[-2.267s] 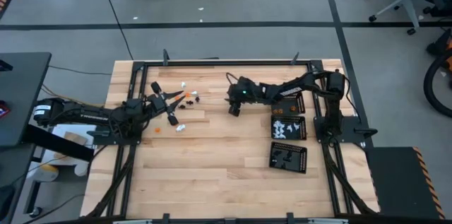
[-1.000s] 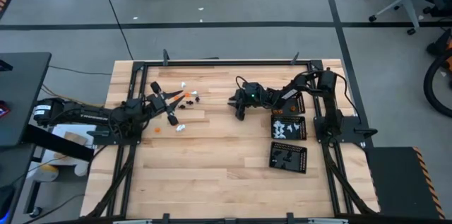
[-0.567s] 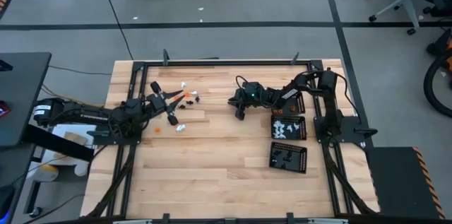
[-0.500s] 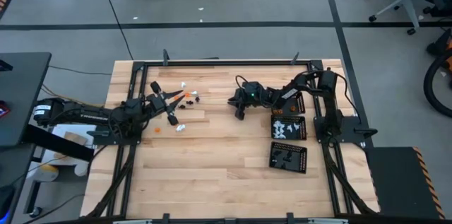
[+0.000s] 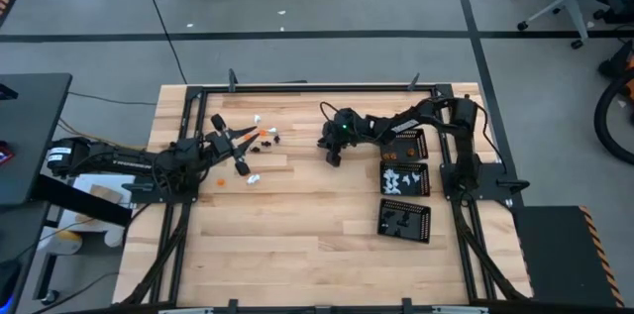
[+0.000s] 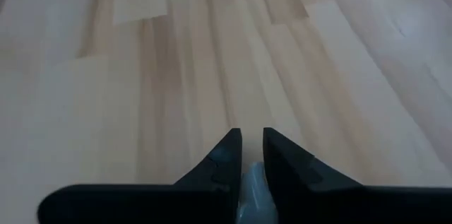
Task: Sort Halloween decoration
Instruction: Put the white ghost toy into the center black bin, then put the black skeleton toy into the bottom black bin
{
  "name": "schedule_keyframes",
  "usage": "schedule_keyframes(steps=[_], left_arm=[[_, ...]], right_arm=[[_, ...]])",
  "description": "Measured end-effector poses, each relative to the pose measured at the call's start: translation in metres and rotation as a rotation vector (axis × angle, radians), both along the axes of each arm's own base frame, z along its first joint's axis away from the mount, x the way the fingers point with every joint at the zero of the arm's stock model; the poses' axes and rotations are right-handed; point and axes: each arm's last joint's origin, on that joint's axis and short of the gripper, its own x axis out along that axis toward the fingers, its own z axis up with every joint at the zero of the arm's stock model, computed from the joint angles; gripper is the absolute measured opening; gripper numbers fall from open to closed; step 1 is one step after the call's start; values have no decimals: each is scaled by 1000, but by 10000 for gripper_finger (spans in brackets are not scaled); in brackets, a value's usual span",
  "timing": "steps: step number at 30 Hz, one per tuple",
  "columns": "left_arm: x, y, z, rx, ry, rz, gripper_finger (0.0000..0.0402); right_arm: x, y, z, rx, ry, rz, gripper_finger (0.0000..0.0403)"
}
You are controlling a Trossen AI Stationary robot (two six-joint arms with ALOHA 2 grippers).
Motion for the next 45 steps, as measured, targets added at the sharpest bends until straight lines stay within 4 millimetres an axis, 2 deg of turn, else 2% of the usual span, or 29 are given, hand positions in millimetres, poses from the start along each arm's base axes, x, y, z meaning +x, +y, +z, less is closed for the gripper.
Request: schedule_keyframes(steps=[6, 11, 18, 22, 24, 27, 32, 39, 42, 45], left_arm=[[0, 0, 0, 0, 1, 0, 77], [0, 0, 0, 0, 2, 0, 77], [0, 0, -1, -1, 7, 0, 77], [0, 0, -1, -1, 7, 0, 77], [0, 0, -1, -1, 7, 0, 77], [0, 0, -1, -1, 7, 0, 77], [0, 0, -1, -1, 6, 0, 77], [0, 0, 0, 0, -1, 0, 77], [0, 0, 0, 0, 0, 0, 77], [0, 0, 0, 0, 0, 0, 77]], right_arm=[[-3, 1, 33, 25, 116, 11, 60], [-11, 10, 65, 69, 244, 25, 60], [-45, 37, 104, 159, 445, 40, 60], [-70, 52, 118, 239, 581, 2, 60], [-83, 60, 118, 278, 657, -22, 60], [-99, 72, 109, 342, 761, -32, 60], [-113, 86, 91, 412, 836, -28, 67], [-117, 93, 84, 521, 855, -37, 113], [-117, 92, 91, 556, 876, -38, 135], [-108, 86, 104, 480, 819, -75, 145]])
